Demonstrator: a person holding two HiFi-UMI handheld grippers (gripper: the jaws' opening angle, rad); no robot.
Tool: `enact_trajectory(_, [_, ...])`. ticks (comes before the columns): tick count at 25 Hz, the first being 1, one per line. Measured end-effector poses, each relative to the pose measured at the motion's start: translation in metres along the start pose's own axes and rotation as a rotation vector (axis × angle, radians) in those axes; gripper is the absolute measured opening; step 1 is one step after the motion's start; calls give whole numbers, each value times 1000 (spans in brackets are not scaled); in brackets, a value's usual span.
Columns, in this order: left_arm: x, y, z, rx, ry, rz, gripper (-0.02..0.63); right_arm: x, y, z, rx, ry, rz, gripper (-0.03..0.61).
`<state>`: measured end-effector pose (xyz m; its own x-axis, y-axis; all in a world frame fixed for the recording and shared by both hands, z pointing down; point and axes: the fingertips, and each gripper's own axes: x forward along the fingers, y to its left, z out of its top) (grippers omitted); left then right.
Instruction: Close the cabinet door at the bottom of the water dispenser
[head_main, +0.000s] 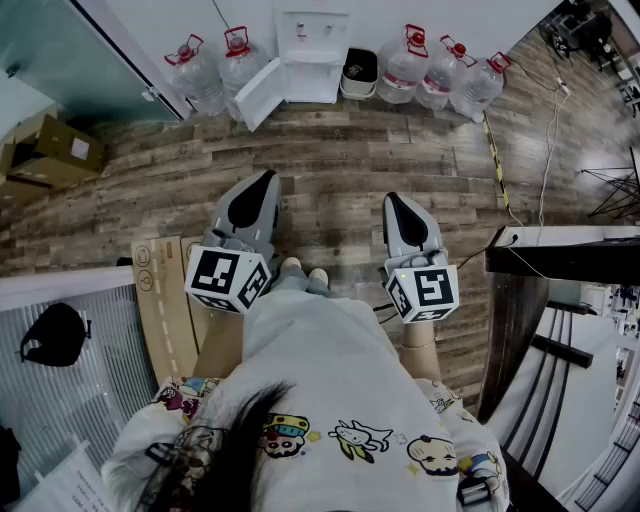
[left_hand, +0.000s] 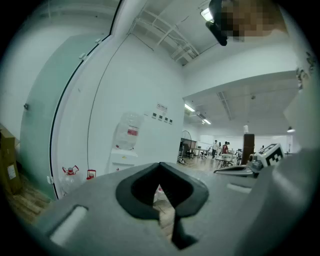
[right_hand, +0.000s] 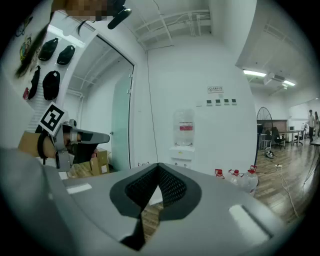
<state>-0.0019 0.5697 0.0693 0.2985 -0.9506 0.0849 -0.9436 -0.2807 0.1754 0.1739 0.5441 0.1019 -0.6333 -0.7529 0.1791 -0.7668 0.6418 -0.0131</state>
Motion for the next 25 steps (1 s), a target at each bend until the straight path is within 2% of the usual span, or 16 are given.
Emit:
enact_trajectory(10, [6, -6, 6, 0, -20, 7, 3, -10, -20, 13, 50, -58, -17, 16])
enact_trajectory(15, [26, 1, 2, -8, -7, 0, 38, 2, -29, 19, 70, -63, -1, 40])
enact_trajectory(25, [107, 57, 10, -14, 15, -20, 83, 91, -56, 35, 108, -62, 27, 89])
